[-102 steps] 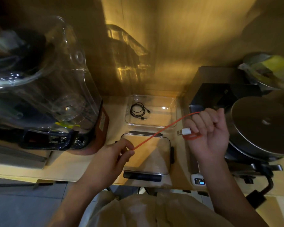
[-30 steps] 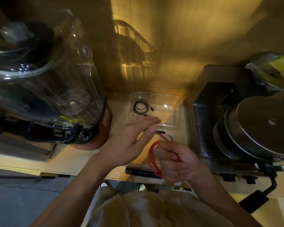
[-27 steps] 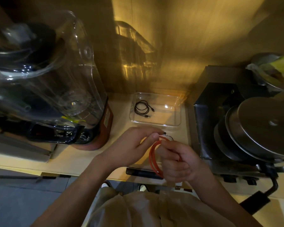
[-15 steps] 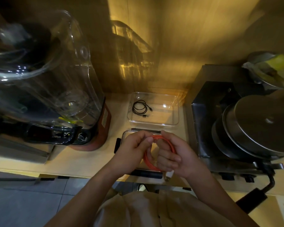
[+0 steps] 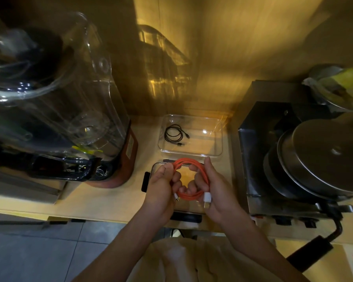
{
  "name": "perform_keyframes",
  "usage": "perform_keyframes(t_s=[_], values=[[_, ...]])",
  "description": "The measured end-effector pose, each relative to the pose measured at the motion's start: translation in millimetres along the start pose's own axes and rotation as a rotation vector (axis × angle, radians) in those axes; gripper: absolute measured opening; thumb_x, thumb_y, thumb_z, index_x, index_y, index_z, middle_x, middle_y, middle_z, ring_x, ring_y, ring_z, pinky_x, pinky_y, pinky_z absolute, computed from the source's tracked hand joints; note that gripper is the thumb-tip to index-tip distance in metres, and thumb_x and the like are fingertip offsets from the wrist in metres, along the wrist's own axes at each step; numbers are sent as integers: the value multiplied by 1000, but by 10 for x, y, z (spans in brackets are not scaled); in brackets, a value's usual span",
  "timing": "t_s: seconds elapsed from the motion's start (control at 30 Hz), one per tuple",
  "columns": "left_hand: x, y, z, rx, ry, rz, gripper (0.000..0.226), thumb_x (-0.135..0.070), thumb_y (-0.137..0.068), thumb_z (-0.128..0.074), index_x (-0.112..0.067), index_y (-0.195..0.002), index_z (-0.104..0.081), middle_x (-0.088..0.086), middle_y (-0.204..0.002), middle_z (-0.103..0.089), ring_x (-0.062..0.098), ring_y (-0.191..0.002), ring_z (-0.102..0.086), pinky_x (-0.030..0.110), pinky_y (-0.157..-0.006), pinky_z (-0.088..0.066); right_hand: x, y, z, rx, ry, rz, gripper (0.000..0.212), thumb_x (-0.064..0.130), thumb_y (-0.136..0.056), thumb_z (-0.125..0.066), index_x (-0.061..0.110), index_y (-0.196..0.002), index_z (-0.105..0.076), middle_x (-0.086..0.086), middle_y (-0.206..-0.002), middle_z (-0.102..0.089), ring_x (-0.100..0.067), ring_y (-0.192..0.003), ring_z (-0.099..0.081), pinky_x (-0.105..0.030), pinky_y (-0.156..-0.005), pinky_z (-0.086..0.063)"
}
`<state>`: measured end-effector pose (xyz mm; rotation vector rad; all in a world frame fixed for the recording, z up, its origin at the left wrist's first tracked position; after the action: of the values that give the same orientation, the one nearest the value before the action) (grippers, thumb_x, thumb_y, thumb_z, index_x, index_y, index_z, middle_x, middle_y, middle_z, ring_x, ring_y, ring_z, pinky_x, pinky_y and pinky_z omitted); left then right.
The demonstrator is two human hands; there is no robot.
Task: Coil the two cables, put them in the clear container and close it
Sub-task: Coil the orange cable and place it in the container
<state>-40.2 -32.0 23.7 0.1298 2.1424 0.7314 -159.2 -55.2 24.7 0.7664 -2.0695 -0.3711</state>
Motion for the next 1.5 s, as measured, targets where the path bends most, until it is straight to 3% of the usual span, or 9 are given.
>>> perform_keyframes(t_s=[0.17, 0.37, 0.6, 0.7, 0.83, 1.1, 1.23, 1.4, 1.5], values=[[-52, -70, 71, -22, 160, 75, 22, -23, -104, -45, -15, -84, -51, -4, -59, -40, 6, -45, -30, 17, -40, -33, -24, -12, -27, 90, 0, 55, 32, 26, -86, -65, 4, -108, -67, 0, -55, -42, -15, -56, -51, -31, -62, -47], [3, -69, 17, 31, 272, 171, 21, -27, -102, -45, -11, -94, -55, -1, -61, -45, 7, -43, -32, 18, -40, -35, -26, -66, 10, -121, 26, 109, 29, 34, -96, -54, 6, -90, -58, -1, -52, -38, -15, -50, -47, -28, -53, -47], [106, -8, -59, 110, 227, 189, 40, -15, -80, -49, 0, -114, -64, 4, -69, -45, 15, -62, -44, 31, -70, -40, 2, -130, 86, -328, -38, 82, 34, 41, -98, -52, 12, -81, -58, 2, -46, -31, -13, -42, -31, -31, -53, -36], [116, -15, -31, 145, 170, 222, 41, -13, -87, -47, -3, -122, -65, 5, -73, -48, 17, -67, -50, 33, -79, -44, 8, -177, 118, -348, -93, 66, 42, 46, -100, -47, 11, -82, -61, 3, -45, -29, -12, -42, -30, -31, -55, -34], [98, -16, 11, 186, 116, 232, 31, -14, -94, -48, -9, -111, -73, 4, -74, -54, 16, -72, -58, 34, -87, -47, 6, -228, 129, -315, -169, 31, 54, 49, -102, -37, 6, -90, -67, 2, -46, -34, -12, -44, -33, -32, -57, -35], [92, -154, 97, -3, 263, 163, 36, -9, -105, -35, -8, -135, -55, 3, -73, -51, 12, -67, -50, 30, -81, -43, -8, -212, -56, -119, -205, 83, 51, 36, -105, -32, -7, -115, -59, -3, -61, -34, -15, -57, -36, -31, -63, -36], [43, -187, 76, -31, 380, 146, 38, -10, -100, -39, -5, -136, -52, 2, -71, -49, 12, -65, -47, 26, -75, -41, 18, -202, -110, -83, -162, 137, 27, 18, -104, -37, -1, -99, -55, -8, -69, -34, -16, -63, -37, -28, -62, -34], [5, -214, 85, -26, 369, 126, 38, -8, -101, -35, 0, -134, -52, 4, -75, -50, 13, -67, -48, 27, -72, -40, 14, -203, -7, -109, -78, 83, 32, 17, -102, -41, -3, -121, -57, -7, -71, -47, -17, -67, -47, -30, -68, -40], [-13, -254, 99, -29, 331, 100, 33, -7, -102, -34, 2, -129, -51, 4, -75, -51, 13, -65, -47, 28, -72, -39, 21, -220, 53, -147, 81, 69, 31, 22, -101, -45, 2, -118, -62, -8, -76, -58, -18, -73, -57, -29, -66, -48]])
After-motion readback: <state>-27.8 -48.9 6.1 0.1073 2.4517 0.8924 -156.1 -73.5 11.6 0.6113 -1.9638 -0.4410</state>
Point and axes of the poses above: each hand's wrist, its own y-axis away from the middle knuckle, its own z-axis out of the back of the hand, x = y × z, the point moved 4 cm from there along -y, towards the middle knuckle
